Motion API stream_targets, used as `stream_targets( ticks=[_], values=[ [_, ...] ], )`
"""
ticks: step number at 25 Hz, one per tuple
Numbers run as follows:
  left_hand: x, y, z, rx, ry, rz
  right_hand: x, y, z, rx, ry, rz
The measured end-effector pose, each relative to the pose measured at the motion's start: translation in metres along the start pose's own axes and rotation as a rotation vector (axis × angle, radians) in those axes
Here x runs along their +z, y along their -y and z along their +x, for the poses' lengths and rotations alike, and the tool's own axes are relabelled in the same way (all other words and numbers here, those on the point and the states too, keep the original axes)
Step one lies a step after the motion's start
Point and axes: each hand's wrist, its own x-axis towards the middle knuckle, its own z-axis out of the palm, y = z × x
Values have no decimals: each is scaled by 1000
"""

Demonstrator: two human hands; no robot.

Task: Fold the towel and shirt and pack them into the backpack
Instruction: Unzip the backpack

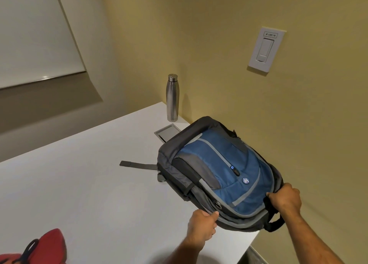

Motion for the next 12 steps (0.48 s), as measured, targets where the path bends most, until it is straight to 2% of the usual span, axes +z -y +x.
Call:
stream_targets(
  ticks=[7,12],
  values=[
    [3,8,3,0,43,44,0,-2,-10,27,-14,14],
    [-25,10,1,42,-51,75,12,-16,-47,64,-32,181]
  ],
)
